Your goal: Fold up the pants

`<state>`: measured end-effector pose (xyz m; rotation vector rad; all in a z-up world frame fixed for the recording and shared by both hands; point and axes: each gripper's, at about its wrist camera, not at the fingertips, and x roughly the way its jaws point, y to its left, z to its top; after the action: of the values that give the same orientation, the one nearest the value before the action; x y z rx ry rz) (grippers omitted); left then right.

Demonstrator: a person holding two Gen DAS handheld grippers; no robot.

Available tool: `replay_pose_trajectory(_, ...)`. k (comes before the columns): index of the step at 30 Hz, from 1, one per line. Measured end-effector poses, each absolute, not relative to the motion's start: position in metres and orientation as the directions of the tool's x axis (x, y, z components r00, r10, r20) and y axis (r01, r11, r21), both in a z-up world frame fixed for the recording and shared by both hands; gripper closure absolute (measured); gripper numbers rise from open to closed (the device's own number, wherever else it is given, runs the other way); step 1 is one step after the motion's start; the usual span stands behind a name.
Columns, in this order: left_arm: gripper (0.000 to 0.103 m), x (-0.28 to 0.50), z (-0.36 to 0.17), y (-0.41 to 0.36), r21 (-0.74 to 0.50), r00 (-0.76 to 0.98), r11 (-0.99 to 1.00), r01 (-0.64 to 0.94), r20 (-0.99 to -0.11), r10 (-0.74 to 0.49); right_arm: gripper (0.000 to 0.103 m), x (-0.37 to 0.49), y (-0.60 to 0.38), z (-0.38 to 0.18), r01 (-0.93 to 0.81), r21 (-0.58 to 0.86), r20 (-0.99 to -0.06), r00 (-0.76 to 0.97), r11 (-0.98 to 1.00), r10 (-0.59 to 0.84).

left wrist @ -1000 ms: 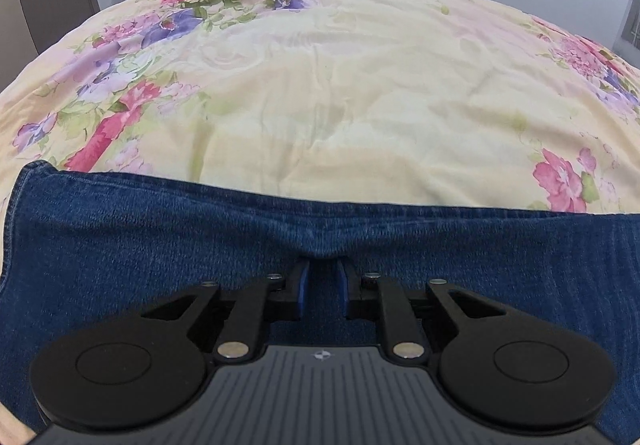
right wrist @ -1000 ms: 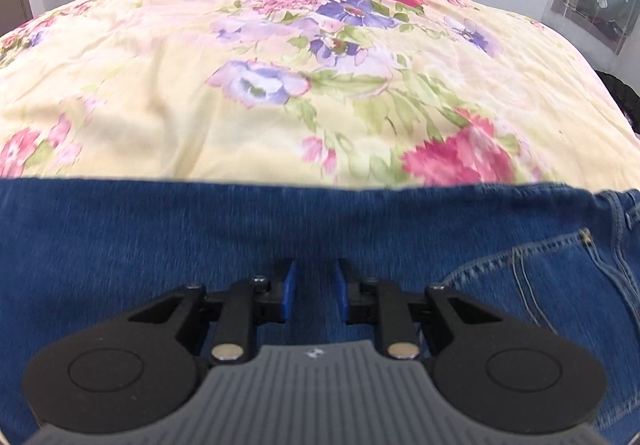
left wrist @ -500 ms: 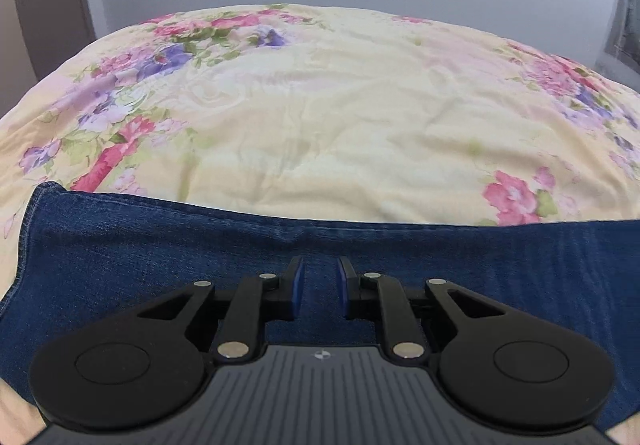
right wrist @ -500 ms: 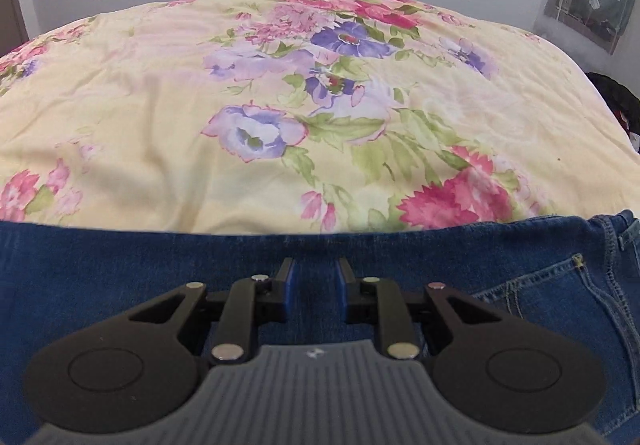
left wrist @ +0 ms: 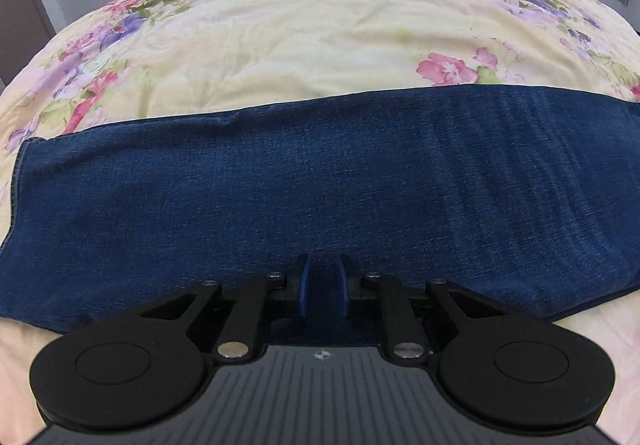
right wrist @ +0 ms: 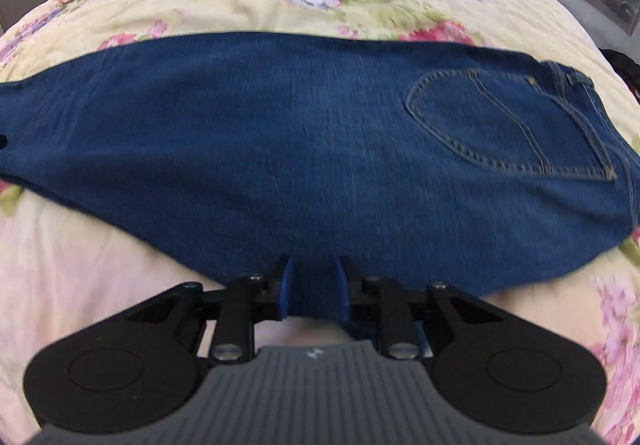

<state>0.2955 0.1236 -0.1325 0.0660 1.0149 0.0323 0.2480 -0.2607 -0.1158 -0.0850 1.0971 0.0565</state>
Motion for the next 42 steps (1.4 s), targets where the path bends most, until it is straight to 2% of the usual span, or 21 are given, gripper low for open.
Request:
replay_pose_trajectory(6, 0.081, 0.278, -0.127, 0.147, 0.165, 0.522, 0.986, -0.028, -0.839, 0.155, 0.085, 0.246, -0.260, -0.113, -0.097, -0.052, -0.904, 0.428, 0.994, -0.005)
replay_pose_trajectory(11, 0.082, 0.271, -0.113, 0.202, 0.131, 0.504, 0.973, -0.191, -0.837, 0.211, 0.085, 0.246, -0.255, -0.103, -0.109, -0.076, -0.905, 0.424, 0.991, -0.023)
replay_pose_trajectory(15, 0.080, 0.251, -0.090, 0.256, -0.019, 0.556, 0.950, -0.312, -0.815, 0.166, 0.084, 0.251, -0.247, -0.083, -0.139, -0.096, -0.883, 0.469, 0.986, -0.020)
replay_pose_trajectory(20, 0.068, 0.224, -0.076, 0.324, -0.267, 0.613, 0.832, -0.486, -0.783, 0.107, 0.079, 0.272, -0.224, -0.071, -0.161, -0.043, -0.857, 0.513, 0.986, 0.046)
replay_pose_trajectory(23, 0.059, 0.209, -0.085, 0.355, -0.386, 0.627, 0.739, -0.552, -0.776, 0.064, 0.079, 0.290, -0.196, -0.072, -0.200, -0.006, -0.851, 0.516, 0.980, 0.100)
replay_pose_trajectory(25, 0.057, 0.199, -0.100, 0.372, -0.472, 0.637, 0.663, -0.580, -0.771, 0.008, 0.079, 0.299, -0.174, -0.075, -0.237, 0.005, -0.847, 0.515, 0.972, 0.129)
replay_pose_trajectory(29, 0.048, 0.183, -0.125, 0.394, -0.620, 0.698, 0.521, -0.587, -0.713, -0.062, 0.079, 0.313, -0.134, -0.082, -0.301, 0.024, -0.849, 0.498, 0.953, 0.179)
replay_pose_trajectory(33, 0.047, 0.186, -0.145, 0.403, -0.675, 0.723, 0.442, -0.591, -0.686, -0.080, 0.079, 0.332, -0.105, -0.089, -0.315, 0.037, -0.846, 0.495, 0.948, 0.198)
replay_pose_trajectory(42, 0.047, 0.210, -0.156, 0.393, -0.628, 0.730, 0.537, -0.563, -0.683, -0.032, 0.079, 0.358, -0.053, -0.100, -0.371, 0.058, -0.843, 0.479, 0.927, 0.244)
